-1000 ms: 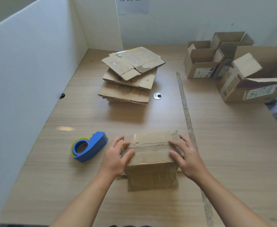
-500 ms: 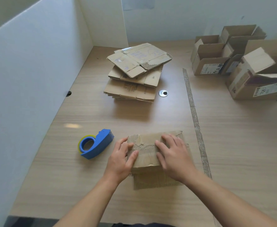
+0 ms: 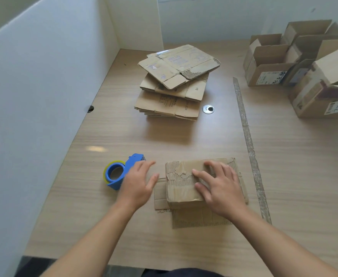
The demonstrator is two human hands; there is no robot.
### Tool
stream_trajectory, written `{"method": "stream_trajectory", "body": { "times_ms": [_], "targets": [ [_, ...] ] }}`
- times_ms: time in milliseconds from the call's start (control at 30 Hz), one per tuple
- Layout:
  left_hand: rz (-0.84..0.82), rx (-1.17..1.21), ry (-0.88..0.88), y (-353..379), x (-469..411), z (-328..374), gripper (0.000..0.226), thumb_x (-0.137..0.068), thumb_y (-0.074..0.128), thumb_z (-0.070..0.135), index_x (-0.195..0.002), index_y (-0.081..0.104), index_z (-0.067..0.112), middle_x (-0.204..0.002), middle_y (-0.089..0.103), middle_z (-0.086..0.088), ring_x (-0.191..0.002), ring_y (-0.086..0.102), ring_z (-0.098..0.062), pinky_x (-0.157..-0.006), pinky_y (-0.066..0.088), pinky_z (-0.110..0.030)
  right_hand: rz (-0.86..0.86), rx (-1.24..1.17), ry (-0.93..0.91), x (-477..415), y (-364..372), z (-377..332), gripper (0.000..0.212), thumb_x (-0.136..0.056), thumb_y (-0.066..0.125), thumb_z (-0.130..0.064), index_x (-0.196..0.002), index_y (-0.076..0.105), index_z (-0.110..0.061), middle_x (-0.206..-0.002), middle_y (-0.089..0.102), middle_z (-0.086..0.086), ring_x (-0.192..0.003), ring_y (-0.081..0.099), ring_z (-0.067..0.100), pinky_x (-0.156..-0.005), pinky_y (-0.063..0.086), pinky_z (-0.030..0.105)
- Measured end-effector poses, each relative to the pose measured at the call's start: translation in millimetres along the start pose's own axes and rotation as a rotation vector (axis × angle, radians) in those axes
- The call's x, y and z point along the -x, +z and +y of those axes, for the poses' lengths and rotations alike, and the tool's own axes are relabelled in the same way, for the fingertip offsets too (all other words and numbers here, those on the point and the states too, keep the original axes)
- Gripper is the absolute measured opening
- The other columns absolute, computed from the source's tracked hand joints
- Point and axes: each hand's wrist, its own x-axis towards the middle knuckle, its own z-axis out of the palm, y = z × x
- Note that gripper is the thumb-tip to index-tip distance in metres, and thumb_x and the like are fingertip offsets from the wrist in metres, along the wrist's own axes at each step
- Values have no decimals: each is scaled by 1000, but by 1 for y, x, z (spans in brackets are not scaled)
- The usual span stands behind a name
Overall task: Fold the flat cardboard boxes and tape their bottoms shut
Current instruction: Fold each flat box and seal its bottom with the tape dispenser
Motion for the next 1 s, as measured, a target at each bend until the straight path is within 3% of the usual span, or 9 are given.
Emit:
{"method": "stream_trajectory", "body": {
  "times_ms": [67,167,300,467,600,767,867,1000],
  "targets": [
    [11,-265,-91,-13,-9,-25,57,-89,50,46,-144,46,28,-124,57,-2,-114,52,-27,-95,42,-42,-3,8,9,-1,2,0,42,-88,39,-59,-123,59,-51,-133,49,-1,-128,34,24,-108,15,40],
    [-230,-522,-314,-18,-17,-57,70,-95,52,46,-155,14,41,-134,47,-2,-123,44,-25,-103,36,-39,-30,30,1,-5,1,0,44,-86,37,-59,-125,56,-54,-133,49,0,-126,33,25,-104,17,41],
    [-390,-383,-400,-8,-23,-74,77,-99,48,45,-153,-8,46,-109,50,-5,-96,55,-24,-88,46,-39,1,106,-55,-5,2,5,43,-88,40,-59,-127,56,-54,-131,51,1,-123,38,27,-99,22,41],
    [-292,-432,-416,3,-23,-73,72,-101,43,42,-155,-5,42,-105,52,-5,-89,52,-23,-89,42,-40,18,90,-29,-4,2,4,45,-88,37,-66,-127,55,-55,-131,50,-1,-123,38,26,-100,21,40],
    [-319,-339,-423,4,-25,-69,70,-100,46,38,-153,-1,41,-105,56,-7,-91,57,-28,-77,47,-40,23,104,-38,-4,0,2,46,-87,36,-67,-127,54,-56,-131,50,-2,-123,37,25,-101,21,41],
    [-342,-292,-408,4,-18,-58,72,-96,48,27,-152,4,36,-104,58,-8,-87,56,-29,-78,49,-41,82,111,-35,-6,0,-4,43,-84,40,-68,-121,58,-53,-125,51,-1,-119,39,25,-98,23,41],
    [-263,-260,-401,-10,-14,-43,68,-92,48,26,-150,13,35,-102,59,-7,-81,54,-29,-71,45,-37,80,108,-40,-5,2,-3,44,-84,40,-68,-121,57,-53,-125,50,-1,-119,38,25,-99,23,43],
    [-115,-156,-335,-40,-7,-14,63,-91,54,34,-143,21,44,-93,62,-6,-75,58,-32,-71,51,-40,36,48,17,-7,-1,-7,46,-84,34,-73,-121,51,-53,-128,42,-6,-125,32,22,-104,19,43]
  ]
}}
